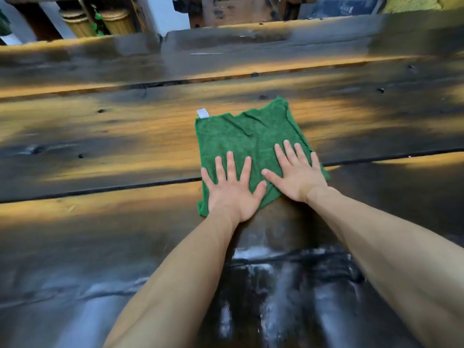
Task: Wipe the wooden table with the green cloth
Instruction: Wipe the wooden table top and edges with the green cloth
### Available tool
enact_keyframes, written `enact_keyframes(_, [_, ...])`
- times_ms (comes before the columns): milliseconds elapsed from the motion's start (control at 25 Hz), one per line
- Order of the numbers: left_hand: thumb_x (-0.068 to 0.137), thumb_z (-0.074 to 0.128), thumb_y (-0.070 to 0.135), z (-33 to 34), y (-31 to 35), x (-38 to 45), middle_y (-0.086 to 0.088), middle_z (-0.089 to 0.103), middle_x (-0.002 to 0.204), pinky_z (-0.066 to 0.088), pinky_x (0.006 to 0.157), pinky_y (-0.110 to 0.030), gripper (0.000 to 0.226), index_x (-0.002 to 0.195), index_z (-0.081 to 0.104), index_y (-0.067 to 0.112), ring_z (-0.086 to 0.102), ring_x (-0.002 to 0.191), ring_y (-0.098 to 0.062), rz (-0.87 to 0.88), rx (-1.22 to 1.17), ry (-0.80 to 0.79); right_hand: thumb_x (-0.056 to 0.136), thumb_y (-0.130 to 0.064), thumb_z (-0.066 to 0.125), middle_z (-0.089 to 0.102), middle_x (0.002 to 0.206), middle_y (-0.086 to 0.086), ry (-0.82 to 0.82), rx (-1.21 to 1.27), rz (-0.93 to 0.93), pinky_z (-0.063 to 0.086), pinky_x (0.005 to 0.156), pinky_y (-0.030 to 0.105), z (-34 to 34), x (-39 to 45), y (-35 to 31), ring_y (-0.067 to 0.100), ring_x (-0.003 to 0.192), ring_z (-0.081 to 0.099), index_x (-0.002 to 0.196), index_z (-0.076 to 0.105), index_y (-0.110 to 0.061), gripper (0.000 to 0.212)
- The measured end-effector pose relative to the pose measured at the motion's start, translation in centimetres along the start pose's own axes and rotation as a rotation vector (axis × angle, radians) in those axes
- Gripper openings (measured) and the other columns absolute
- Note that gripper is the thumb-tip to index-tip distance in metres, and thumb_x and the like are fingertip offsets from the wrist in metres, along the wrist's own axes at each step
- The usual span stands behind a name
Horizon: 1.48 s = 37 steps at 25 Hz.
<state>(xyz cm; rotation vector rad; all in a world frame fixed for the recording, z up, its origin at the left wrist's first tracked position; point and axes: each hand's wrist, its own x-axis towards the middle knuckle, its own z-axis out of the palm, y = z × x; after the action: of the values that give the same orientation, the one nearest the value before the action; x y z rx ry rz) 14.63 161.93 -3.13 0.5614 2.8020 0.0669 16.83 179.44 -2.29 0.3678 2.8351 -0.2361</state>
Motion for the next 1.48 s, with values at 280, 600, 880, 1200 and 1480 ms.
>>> enact_keyframes(280, [0.092, 0.003, 0.075, 2.6, 2.7, -11.9, -0.008, -0.035, 0.161, -0.014, 0.112, -0.069, 0.078, 0.157, -0.019, 0.036, -0.031, 0.148, -0.037, 0.019, -0.009, -0.067, 0.091, -0.077, 0.017, -0.028, 0.161, -0.008, -0.053, -0.001, -0.009, -0.013, 0.119, 0.052, 2.9, -12.5, 1.6, 0.017, 0.149, -0.023, 0.156, -0.017, -0.032, 0.086])
enact_keyframes(600, [0.085, -0.009, 0.073, 6.2, 5.2, -23.1, -0.009, -0.036, 0.160, -0.016, 0.111, -0.071, 0.081, 0.157, -0.016, 0.036, -0.033, 0.147, -0.036, 0.053, 0.008, -0.053, 0.091, -0.076, 0.016, -0.037, 0.157, -0.008, -0.115, 0.011, 0.001, -0.016, 0.118, 0.054, 4.8, -24.2, 2.5, 0.018, 0.145, -0.033, 0.152, -0.026, -0.032, 0.087])
enact_keyframes(880, [0.094, 0.032, 0.068, 8.4, 5.9, -28.9, -0.021, 0.029, 0.161, 0.020, 0.106, -0.077, 0.075, 0.151, 0.045, 0.021, 0.029, 0.146, -0.047, 0.117, 0.000, 0.011, 0.090, -0.077, 0.013, -0.043, 0.153, -0.009, -0.141, 0.023, 0.086, -0.020, 0.117, 0.052, 7.5, -31.0, 3.2, 0.016, 0.141, -0.039, 0.149, -0.032, -0.032, 0.087])
enact_keyframes(1200, [0.090, 0.038, 0.071, 8.4, 6.7, -28.9, -0.013, 0.030, 0.163, 0.018, 0.103, -0.079, 0.070, 0.151, 0.044, 0.036, 0.032, 0.145, -0.047, 0.112, -0.035, -0.037, 0.092, -0.073, 0.022, 0.031, 0.161, 0.003, -0.093, 0.042, 0.135, 0.008, 0.113, 0.054, 8.6, -33.2, 3.5, 0.027, 0.146, 0.025, 0.154, 0.032, -0.022, 0.081])
enact_keyframes(1480, [0.095, 0.035, 0.064, 6.9, 7.9, -22.7, -0.005, 0.029, 0.164, 0.015, 0.104, -0.081, 0.059, 0.150, 0.040, 0.045, 0.034, 0.145, -0.042, 0.128, -0.041, -0.004, 0.083, -0.078, -0.003, -0.029, 0.161, -0.006, -0.033, 0.053, 0.182, -0.019, 0.113, 0.059, 7.2, -26.9, 4.3, 0.021, 0.148, -0.028, 0.155, -0.019, -0.030, 0.088])
